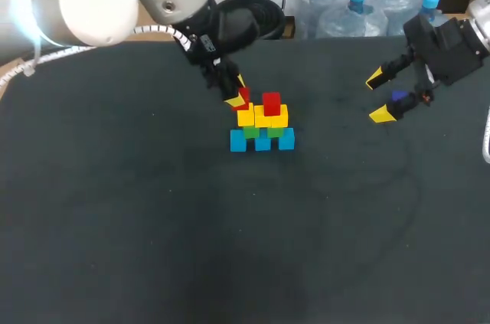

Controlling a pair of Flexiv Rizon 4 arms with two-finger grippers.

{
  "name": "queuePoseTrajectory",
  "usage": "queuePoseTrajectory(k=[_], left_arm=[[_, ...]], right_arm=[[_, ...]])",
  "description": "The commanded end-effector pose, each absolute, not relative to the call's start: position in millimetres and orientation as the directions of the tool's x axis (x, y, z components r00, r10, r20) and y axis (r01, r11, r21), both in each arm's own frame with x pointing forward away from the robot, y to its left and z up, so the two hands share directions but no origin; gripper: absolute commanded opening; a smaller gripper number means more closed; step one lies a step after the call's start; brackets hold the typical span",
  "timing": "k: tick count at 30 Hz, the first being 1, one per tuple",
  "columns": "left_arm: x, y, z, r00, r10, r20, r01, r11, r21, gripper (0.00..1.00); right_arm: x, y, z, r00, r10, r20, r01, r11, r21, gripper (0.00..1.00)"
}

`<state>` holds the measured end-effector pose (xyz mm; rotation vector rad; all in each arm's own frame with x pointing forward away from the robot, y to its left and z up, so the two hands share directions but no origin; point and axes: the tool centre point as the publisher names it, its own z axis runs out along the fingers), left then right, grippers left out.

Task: Place the blue cubes, place green cubes on the blue cubes, place the yellow cubes on the green cubes, then place the red cubes on the yellow cubes, and place purple cube on the red cubes.

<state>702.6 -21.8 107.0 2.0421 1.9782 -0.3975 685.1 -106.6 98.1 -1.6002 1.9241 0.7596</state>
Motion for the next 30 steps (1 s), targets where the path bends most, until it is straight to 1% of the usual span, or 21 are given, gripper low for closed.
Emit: queuePoseTrajectory(k=[1,30], left_arm=[[705.4,-25.9,107.0,0.029,0.924,-0.381,0.999,-0.033,-0.004,0.0],[702.5,-38.1,100.8,0.028,0.92,-0.391,0.998,-0.045,-0.034,0.0]], right_arm=[[686.1,-106.3,97.3,-0.166,-0.692,-0.702,-0.986,0.143,0.092,1.0],[686.1,-106.3,97.3,-0.166,-0.692,-0.702,-0.986,0.143,0.092,1.0]])
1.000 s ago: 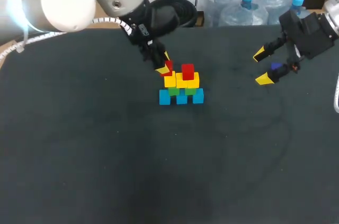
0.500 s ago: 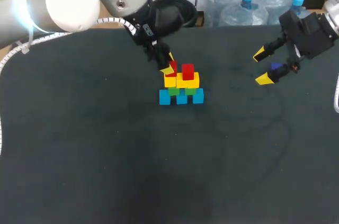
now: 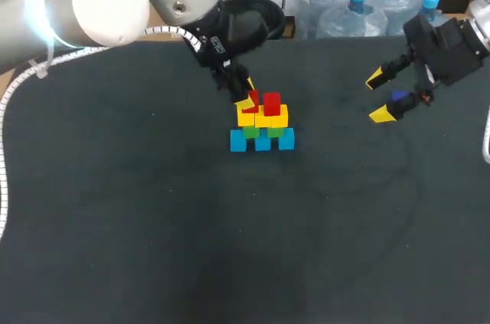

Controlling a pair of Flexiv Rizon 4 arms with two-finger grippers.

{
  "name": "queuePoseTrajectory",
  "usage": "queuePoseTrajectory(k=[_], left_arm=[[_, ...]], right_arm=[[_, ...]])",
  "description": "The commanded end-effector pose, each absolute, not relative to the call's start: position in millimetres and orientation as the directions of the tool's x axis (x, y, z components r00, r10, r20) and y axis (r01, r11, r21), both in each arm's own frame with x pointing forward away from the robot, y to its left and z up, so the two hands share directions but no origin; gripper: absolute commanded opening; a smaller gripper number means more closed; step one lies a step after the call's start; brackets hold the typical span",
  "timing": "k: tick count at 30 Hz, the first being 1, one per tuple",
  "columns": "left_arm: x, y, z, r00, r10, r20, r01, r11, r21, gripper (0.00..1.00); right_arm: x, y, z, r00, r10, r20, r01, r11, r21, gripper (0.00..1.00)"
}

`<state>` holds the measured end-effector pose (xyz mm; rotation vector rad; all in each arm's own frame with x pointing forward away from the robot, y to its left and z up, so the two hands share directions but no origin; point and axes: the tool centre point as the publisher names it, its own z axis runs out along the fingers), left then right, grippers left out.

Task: Place the blue cubes, place green cubes on the blue cubes, place the yellow cubes on the green cubes, then place the red cubes on the yellow cubes, and place purple cube on the red cubes.

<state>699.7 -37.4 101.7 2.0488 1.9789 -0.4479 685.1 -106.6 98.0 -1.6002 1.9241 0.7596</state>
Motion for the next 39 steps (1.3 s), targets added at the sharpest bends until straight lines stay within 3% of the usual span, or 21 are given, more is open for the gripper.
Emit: queuePoseTrajectory(k=[1,39], left_arm=[[702.3,-38.2,100.4,0.027,0.92,-0.392,0.998,-0.045,-0.035,0.0],[701.7,-40.2,93.9,0.028,0.922,-0.387,0.997,-0.054,-0.056,0.0]], right_arm=[[686.1,-106.3,97.3,-0.166,-0.692,-0.702,-0.986,0.143,0.092,1.0],[686.1,-106.3,97.3,-0.166,-0.692,-0.702,-0.986,0.143,0.092,1.0]])
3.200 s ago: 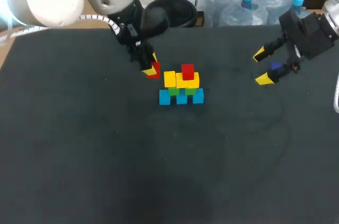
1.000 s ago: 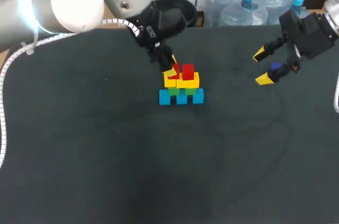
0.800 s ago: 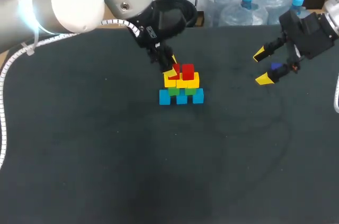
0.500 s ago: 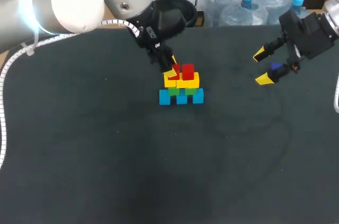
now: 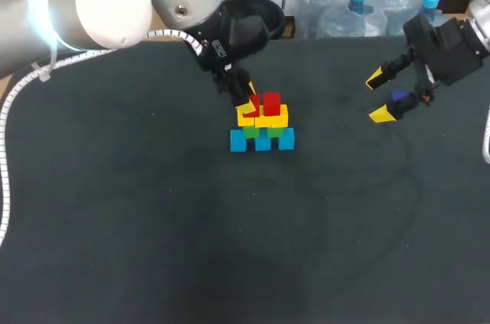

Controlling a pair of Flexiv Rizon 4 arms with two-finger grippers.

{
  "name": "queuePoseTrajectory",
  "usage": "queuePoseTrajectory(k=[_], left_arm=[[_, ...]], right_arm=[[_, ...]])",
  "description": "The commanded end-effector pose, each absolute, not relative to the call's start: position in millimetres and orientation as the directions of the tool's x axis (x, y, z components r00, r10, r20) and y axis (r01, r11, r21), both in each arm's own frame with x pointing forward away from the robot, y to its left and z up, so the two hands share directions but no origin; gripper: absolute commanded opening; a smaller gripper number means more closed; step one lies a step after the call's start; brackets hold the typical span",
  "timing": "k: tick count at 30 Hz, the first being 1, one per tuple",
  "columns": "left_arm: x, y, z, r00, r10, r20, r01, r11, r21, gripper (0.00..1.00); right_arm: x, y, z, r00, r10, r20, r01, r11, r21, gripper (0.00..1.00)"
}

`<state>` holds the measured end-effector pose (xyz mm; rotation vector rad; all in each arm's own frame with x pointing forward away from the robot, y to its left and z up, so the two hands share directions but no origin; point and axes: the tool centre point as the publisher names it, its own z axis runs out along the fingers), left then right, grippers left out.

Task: Place the blue cubes, place green cubes on the blue cubes, place the yellow cubes on the green cubes, then place the red cubes on the yellow cubes, and place purple cube on the red cubes.

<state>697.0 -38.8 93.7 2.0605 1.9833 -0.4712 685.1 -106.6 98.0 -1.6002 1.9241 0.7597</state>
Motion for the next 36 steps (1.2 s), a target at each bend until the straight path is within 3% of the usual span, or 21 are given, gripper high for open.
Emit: queuePoseTrajectory(k=[1,36], left_arm=[[701.9,-40.3,93.9,0.029,0.922,-0.386,0.997,-0.055,-0.056,0.0],[710.4,-42.5,91.5,0.03,0.926,-0.377,0.997,-0.057,-0.06,0.0]], right_arm=[[686.1,-106.3,97.3,-0.166,-0.692,-0.702,-0.986,0.143,0.092,1.0],[686.1,-106.3,97.3,-0.166,-0.692,-0.702,-0.986,0.143,0.092,1.0]])
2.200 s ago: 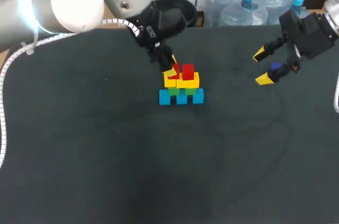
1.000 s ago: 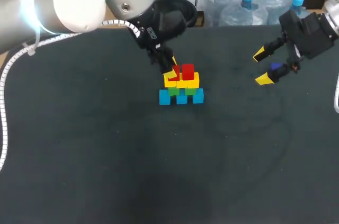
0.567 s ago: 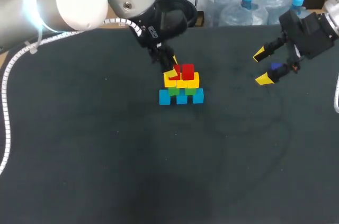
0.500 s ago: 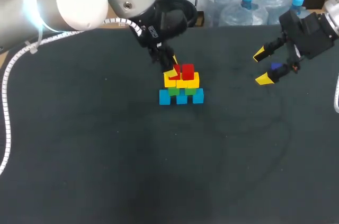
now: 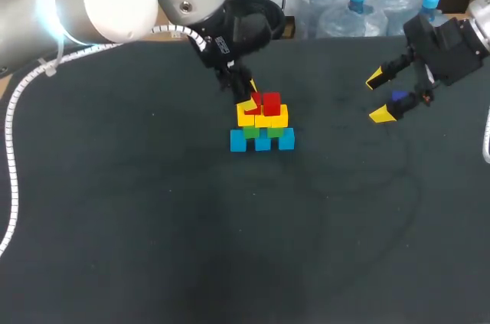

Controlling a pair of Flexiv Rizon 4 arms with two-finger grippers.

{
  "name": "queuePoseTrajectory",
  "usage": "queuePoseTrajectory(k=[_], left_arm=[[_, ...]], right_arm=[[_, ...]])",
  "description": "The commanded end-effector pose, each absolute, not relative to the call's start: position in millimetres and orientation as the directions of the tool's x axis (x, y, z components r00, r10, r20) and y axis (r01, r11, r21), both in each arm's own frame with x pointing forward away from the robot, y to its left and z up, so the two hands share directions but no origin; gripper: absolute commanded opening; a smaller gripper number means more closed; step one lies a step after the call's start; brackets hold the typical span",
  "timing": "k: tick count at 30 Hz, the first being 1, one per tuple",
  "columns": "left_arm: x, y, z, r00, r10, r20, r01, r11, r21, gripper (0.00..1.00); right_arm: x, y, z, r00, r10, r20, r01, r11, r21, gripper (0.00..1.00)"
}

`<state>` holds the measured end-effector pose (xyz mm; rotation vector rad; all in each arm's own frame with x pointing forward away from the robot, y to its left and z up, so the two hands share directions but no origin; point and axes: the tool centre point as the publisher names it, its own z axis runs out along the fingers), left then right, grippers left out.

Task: Place the blue cubes, place green cubes on the blue cubes, place the yellow cubes on the green cubes, then place the red cubes on the yellow cubes, and place purple cube on the red cubes.

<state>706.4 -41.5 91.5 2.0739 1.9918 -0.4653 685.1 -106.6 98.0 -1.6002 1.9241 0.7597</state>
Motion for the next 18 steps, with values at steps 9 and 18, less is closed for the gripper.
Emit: queuePoseTrajectory(k=[9,18], left_arm=[[710.6,-43.0,90.8,0.03,0.926,-0.377,0.996,-0.058,-0.062,0.0],[709.6,-42.9,89.7,0.026,0.925,-0.378,0.996,-0.055,-0.065,0.0]], right_arm=[[686.1,-106.3,97.3,-0.166,-0.692,-0.702,-0.986,0.143,0.092,1.0],[686.1,-106.3,97.3,-0.166,-0.692,-0.702,-0.986,0.143,0.092,1.0]])
